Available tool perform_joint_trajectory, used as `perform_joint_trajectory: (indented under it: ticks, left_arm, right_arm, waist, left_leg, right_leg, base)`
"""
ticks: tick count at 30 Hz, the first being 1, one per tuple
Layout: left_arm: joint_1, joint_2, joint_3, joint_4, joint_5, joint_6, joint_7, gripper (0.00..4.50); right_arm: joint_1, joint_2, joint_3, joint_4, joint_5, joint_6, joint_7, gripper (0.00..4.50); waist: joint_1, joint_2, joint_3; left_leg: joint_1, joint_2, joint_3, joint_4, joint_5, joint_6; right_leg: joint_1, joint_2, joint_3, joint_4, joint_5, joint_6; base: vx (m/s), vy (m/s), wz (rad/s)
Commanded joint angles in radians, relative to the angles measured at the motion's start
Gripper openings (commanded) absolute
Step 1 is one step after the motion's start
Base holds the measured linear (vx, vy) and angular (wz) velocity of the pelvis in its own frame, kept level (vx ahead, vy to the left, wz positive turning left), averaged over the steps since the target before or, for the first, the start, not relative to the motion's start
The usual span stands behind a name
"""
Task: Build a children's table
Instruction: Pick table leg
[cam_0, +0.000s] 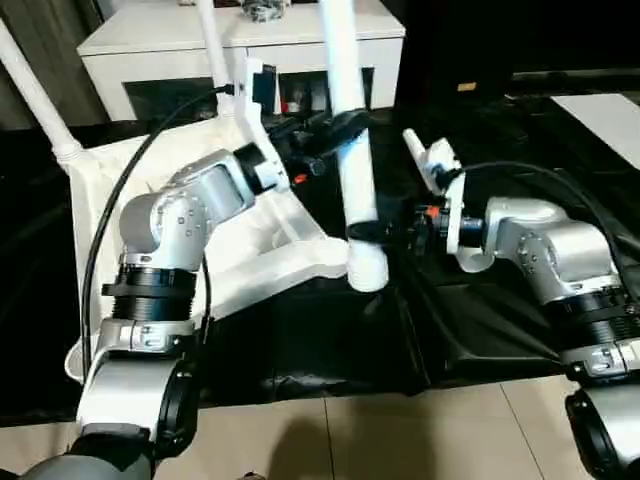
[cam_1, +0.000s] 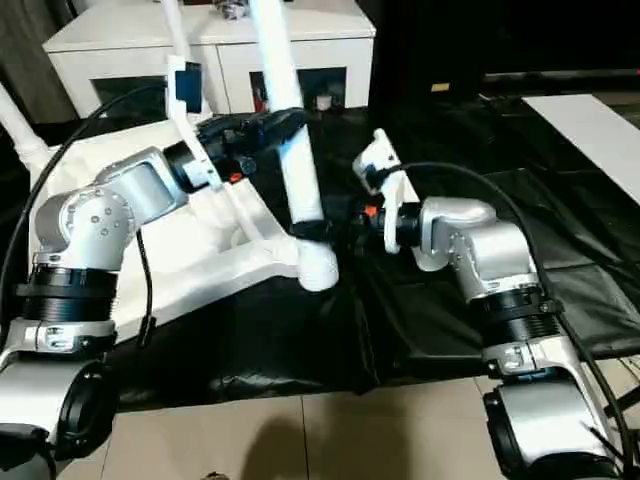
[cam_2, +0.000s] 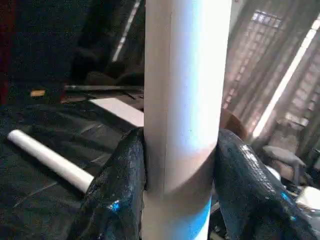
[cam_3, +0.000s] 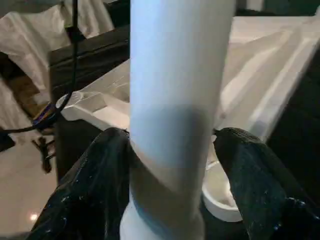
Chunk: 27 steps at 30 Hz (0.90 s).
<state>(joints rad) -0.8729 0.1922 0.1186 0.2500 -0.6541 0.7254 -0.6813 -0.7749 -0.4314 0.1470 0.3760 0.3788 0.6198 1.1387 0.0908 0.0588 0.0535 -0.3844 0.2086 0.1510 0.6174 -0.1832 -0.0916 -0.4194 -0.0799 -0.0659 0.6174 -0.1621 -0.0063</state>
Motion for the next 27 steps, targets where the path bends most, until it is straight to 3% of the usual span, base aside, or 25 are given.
perform_joint_trajectory:
  ticks: [1,12,13,18,19,27]
  left_arm:
    - [0.002,0.010,-0.024,-0.037,-0.002,0.010,-0.037,1.73]
    - [-0.003,0.024,-0.044,-0.042,0.000,0.014,-0.076,1.73]
    - [-0.002,0.025,-0.044,-0.042,0.000,0.014,-0.079,1.73]
    - [0.000,0.029,-0.049,-0.043,0.000,0.014,-0.092,1.73]
    - [0.000,0.030,-0.052,-0.045,-0.001,0.014,-0.096,1.73]
    - [-0.001,0.030,-0.051,-0.045,-0.001,0.013,-0.101,1.73]
  right_arm:
    - [-0.027,0.002,0.017,0.007,0.005,0.017,0.035,3.06]
    - [-0.037,-0.001,0.025,0.019,0.005,0.024,0.075,3.06]
    - [-0.037,-0.001,0.026,0.019,0.005,0.024,0.077,2.79]
    - [-0.033,-0.004,0.027,0.014,0.006,0.028,0.088,2.67]
    - [-0.030,-0.005,0.028,0.012,0.006,0.030,0.096,2.36]
    - [-0.011,-0.008,0.040,-0.002,0.009,0.037,0.120,1.89]
  waist:
    - [0.004,-0.023,-0.083]
    - [0.006,-0.023,-0.084]
    - [0.006,-0.023,-0.084]
    - [0.006,-0.019,-0.084]
    - [0.006,-0.020,-0.084]
    - [0.007,-0.022,-0.084]
  left_leg:
    - [0.006,0.002,0.015,-0.058,-0.092,0.082]
    - [0.005,0.000,0.015,-0.057,-0.085,0.079]
    - [0.005,0.000,0.016,-0.057,-0.086,0.078]
    - [0.006,0.001,0.015,-0.058,-0.091,0.074]
    - [0.007,0.001,0.015,-0.057,-0.093,0.075]
    - [0.006,0.001,0.015,-0.057,-0.090,0.076]
  right_leg:
    - [0.072,-0.039,0.028,-0.054,-0.109,-0.266]
    - [0.073,-0.040,0.028,-0.053,-0.098,-0.268]
    - [0.073,-0.040,0.028,-0.053,-0.102,-0.268]
    - [0.073,-0.040,0.028,-0.052,-0.101,-0.269]
    - [0.072,-0.039,0.028,-0.053,-0.100,-0.269]
    - [0.074,-0.040,0.028,-0.051,-0.095,-0.272]
  base:
    - [0.000,0.000,0.00]
    - [0.000,0.000,0.00]
    - [0.000,0.000,0.00]
    - [0.000,0.000,0.00]
    - [0.000,0.000,0.00]
    - [0.000,0.000,0.00]
